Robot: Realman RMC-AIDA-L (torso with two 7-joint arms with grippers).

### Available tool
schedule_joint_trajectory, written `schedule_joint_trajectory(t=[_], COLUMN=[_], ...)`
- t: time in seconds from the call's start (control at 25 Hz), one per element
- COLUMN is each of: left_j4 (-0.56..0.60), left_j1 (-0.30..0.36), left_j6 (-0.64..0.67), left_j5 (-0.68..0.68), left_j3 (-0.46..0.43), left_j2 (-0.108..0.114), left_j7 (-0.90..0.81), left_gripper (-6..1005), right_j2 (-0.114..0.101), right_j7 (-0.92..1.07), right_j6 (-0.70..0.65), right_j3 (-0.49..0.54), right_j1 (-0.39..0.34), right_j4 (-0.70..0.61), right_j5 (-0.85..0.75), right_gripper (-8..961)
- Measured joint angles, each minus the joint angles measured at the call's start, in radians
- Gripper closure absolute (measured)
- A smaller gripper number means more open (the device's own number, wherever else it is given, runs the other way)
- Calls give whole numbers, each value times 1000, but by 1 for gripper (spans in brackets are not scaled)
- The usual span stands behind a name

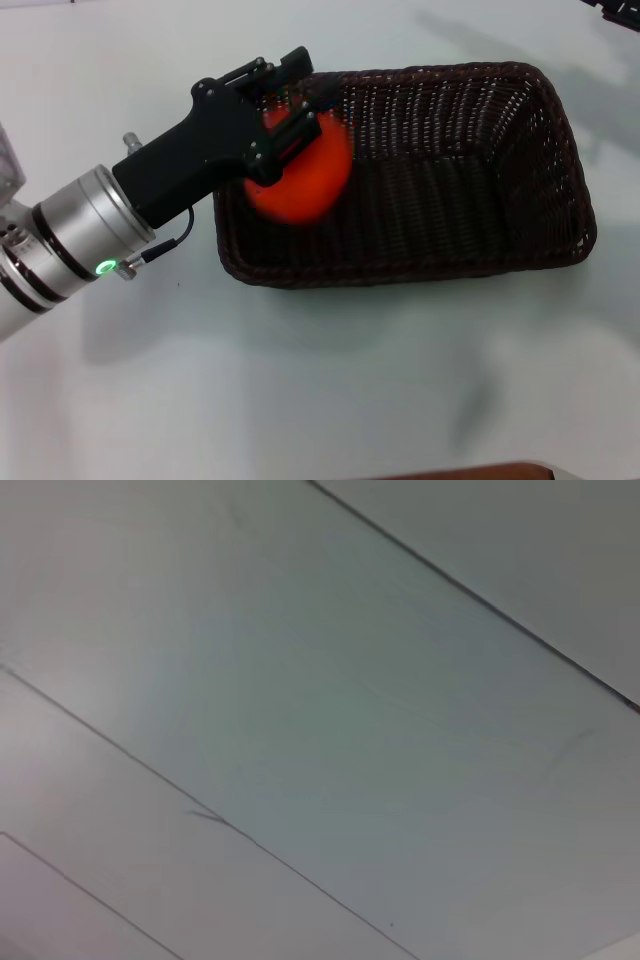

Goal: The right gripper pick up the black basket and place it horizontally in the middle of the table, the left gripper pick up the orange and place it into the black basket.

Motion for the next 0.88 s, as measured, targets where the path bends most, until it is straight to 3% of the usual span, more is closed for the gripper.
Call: schedule_joint_trajectory(t=[0.2, 0.4, 0.6, 0.88], left_j4=[8, 28, 42, 95], left_j1=[11, 62, 142, 211], left_j6=[23, 33, 49, 45], left_j5=[-33, -177, -276, -290], left_j3=[2, -19, -120, -297], left_j2=[0, 0, 4, 5], left_j7=[6, 11, 12, 75], left_gripper=[541, 434, 264, 109], right_j2=[8, 15, 27, 38], right_j7=[-137, -293, -469, -833], right_j6=[-7, -8, -13, -22], right_j3=[13, 21, 60, 263], right_j1=[1, -6, -21, -44], right_j4=[52, 99, 149, 330], right_j5=[19, 69, 109, 135], right_gripper=[25, 25, 25, 25])
